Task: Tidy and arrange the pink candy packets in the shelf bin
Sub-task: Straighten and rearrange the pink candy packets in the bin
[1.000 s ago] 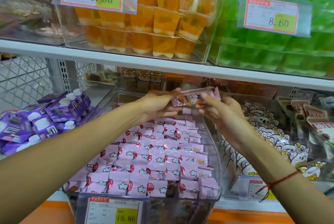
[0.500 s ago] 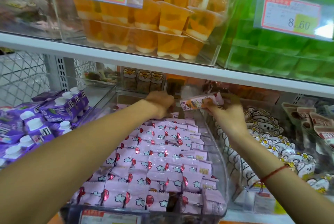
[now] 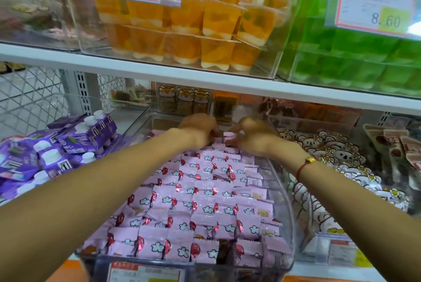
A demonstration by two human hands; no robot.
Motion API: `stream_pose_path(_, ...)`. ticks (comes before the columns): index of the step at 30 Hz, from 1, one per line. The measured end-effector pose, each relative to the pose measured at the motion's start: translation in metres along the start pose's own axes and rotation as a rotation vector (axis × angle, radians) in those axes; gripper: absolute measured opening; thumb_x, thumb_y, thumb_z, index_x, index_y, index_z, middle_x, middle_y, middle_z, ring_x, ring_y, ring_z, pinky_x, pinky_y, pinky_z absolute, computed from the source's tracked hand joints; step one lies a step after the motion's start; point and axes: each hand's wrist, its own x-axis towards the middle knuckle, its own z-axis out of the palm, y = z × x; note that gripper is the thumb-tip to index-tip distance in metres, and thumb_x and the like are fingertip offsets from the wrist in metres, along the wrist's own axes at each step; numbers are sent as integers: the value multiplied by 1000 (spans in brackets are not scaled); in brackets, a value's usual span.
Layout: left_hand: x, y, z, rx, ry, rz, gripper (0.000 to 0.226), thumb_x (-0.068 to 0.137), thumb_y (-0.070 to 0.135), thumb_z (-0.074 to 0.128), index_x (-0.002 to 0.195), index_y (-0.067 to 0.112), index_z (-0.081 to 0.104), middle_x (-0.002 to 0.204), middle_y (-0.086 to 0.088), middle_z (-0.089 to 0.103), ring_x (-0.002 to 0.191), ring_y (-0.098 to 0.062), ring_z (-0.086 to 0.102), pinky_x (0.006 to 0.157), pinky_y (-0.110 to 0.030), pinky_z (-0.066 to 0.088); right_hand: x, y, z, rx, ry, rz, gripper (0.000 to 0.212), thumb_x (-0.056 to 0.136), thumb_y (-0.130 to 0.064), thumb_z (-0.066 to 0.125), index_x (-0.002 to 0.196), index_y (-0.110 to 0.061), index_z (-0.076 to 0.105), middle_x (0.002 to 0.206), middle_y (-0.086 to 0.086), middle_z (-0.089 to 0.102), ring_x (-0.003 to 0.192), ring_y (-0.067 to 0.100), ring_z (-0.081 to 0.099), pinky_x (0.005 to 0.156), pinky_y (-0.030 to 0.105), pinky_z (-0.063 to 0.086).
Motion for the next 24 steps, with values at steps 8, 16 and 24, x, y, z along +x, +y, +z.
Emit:
stream_pose_path(8,-11,3,3,-252,-4,18,34,100,18,37,130,26,51,108,-3,62,73,-13,55,54,-24,39,-15,5,-8,-62,-179,-88,41,93,-14,40,131,-23,52,126,8,52,117,25,46,103,43,38)
stream_pose_path(16,-16,14,12,-50,-140,165,41,102,34,31,136,19,47,136,-3,46,114,-22,51,95,-29,40,-112,3,-14,152,-14,112,20,96,-14,37,101,-7,56,91,14,55,88,30,55,67,28,33)
stream_pose_path(24,-13,28,4,50,-211,63,37,102,31,27,128,17,51,117,-7,59,102,-24,58,91,-41,49,-125,-1,-13,322,33,186,28,99,-19,35,105,-5,59,83,7,60,83,29,56,69,31,39)
